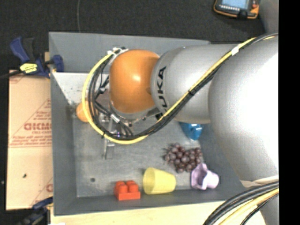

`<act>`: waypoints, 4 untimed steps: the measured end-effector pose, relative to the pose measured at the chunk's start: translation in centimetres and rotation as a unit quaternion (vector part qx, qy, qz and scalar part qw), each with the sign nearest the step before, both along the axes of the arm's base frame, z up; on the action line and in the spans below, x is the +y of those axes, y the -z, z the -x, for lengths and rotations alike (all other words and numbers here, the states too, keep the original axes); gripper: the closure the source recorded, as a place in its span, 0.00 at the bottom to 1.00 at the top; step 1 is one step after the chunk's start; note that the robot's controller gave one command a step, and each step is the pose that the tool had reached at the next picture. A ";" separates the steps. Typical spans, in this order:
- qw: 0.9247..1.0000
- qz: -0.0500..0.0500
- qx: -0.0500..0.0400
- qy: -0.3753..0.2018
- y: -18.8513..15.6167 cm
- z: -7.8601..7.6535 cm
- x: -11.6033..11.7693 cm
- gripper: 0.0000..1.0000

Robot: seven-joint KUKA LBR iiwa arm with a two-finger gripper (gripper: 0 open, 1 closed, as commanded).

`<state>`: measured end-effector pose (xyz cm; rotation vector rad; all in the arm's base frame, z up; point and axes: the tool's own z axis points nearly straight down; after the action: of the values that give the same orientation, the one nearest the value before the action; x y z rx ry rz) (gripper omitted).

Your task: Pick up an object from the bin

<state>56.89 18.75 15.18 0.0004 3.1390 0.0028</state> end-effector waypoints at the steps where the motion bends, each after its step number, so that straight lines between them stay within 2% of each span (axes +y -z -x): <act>1: 0.995 0.001 0.001 0.104 8.1 -7.7 1.5 0.00; 2: 0.999 -0.001 -0.004 0.047 3.9 -8.1 3.7 0.00; 3: 0.986 -0.001 -0.001 0.165 5.1 -8.0 4.9 0.00; 4: 1.000 -0.001 -0.005 -0.006 8.1 -8.7 5.0 0.00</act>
Offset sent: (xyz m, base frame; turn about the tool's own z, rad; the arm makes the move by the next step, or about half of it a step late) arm 0.0785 0.0378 -0.0411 0.0934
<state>65.63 23.76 7.12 -0.0177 3.1294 0.0069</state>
